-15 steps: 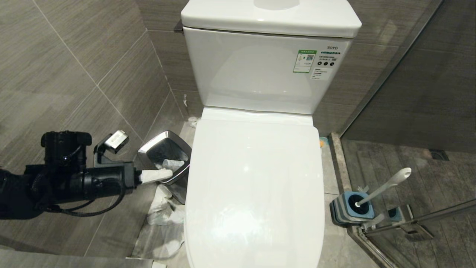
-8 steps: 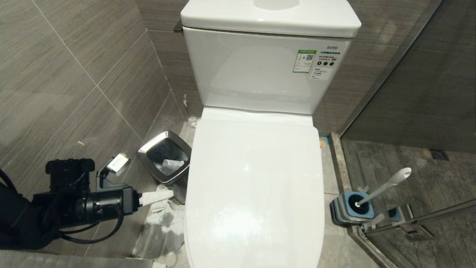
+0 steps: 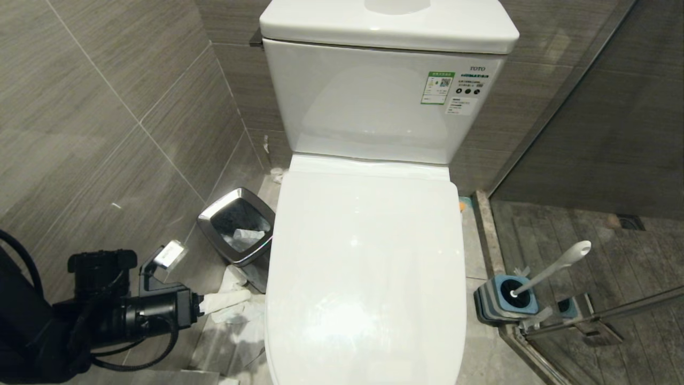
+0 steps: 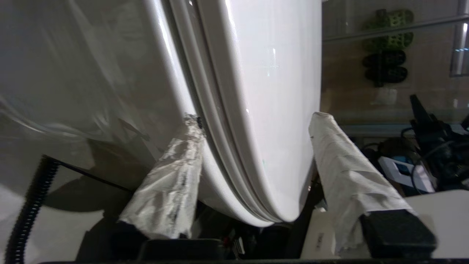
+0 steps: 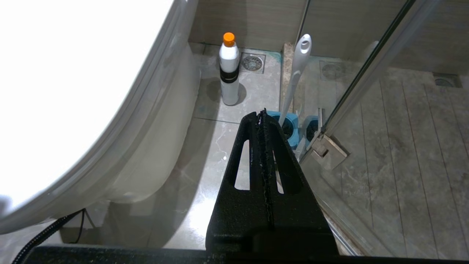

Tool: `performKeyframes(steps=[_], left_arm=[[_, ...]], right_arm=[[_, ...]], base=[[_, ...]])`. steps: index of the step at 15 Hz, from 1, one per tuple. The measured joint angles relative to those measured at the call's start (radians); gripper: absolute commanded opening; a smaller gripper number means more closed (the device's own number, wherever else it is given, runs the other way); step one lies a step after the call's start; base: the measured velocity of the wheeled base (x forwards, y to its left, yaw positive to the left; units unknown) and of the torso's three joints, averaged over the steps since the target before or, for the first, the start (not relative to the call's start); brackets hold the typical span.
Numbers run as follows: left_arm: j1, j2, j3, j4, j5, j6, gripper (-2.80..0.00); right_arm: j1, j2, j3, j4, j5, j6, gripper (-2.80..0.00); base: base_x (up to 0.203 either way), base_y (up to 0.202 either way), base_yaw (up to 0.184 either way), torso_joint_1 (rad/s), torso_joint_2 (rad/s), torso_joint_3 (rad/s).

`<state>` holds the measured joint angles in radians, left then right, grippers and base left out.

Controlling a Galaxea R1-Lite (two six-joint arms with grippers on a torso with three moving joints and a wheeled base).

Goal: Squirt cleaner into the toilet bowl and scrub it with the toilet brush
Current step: Use the left hand to lift the toilet lid slightly

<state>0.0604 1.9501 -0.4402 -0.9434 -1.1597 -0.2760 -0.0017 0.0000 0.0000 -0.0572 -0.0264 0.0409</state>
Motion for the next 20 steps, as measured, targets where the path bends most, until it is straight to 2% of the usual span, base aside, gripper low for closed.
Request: performKeyframes(steps=[3, 8, 12, 18, 20], left_arm=[[0.000, 0.003, 0.041, -0.016, -0.041, 0.005, 0.00], [-0.036, 0.007, 0.151, -0.113, -0.041, 0.006, 0.00], [-0.072, 0.025, 0.179, -0.150, -0.025, 0.009, 0.00], [-0.118, 0.139, 0.197, -0.356, 0.038, 0.010, 0.00], [-0.131, 0.158, 0.207, -0.368, 0.043, 0.009, 0.00]], right_arm=[[0.000, 0.000, 0.000, 0.000, 0.000, 0.000, -2.80], [0.000, 0.000, 0.000, 0.000, 0.001, 0.000, -2.80], [0.000, 0.000, 0.000, 0.000, 0.001, 0.000, -2.80], [0.000, 0.000, 0.000, 0.000, 0.000, 0.000, -2.80], [0.000, 0.000, 0.000, 0.000, 0.000, 0.000, -2.80]], base=[[0.000, 0.000, 0.000, 0.000, 0.00, 0.000], [0.000, 0.000, 0.000, 0.000, 0.00, 0.000], [0.000, 0.000, 0.000, 0.000, 0.00, 0.000], [0.000, 0.000, 0.000, 0.000, 0.00, 0.000], [0.000, 0.000, 0.000, 0.000, 0.00, 0.000]])
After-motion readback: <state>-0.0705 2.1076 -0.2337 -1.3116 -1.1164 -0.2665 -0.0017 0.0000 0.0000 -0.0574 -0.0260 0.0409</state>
